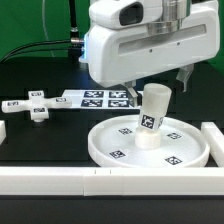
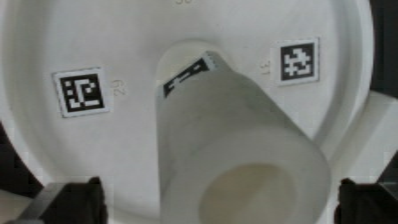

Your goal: Assemble round table

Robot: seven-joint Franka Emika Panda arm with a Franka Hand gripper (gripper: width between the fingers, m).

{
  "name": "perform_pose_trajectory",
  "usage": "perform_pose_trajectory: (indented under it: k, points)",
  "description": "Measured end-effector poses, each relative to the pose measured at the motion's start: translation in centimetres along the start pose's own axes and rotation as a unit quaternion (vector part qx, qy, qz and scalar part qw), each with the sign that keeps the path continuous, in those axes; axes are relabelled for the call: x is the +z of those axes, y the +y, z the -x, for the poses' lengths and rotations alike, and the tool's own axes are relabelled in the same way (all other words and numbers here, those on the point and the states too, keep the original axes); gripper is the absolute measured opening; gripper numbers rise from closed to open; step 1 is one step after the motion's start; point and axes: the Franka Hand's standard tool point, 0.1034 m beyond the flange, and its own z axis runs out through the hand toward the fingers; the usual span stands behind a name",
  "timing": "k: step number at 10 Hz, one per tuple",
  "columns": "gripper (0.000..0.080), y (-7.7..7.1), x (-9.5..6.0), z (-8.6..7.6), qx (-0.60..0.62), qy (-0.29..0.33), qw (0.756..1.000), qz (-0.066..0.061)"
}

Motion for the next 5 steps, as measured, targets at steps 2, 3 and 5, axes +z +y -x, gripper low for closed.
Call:
perform_pose_trajectory:
  k: [2, 3, 5]
  points:
    - [0.0649, 0.06, 0.36, 0.43, -0.070, -0.001, 0.998, 0.000]
    - [0.0649, 0.12, 0.48, 0.52, -0.104, -0.001, 0.995, -0.001]
    - [0.0649, 0.16, 0.63, 0.40, -0.162, -0.001, 0.987, 0.003]
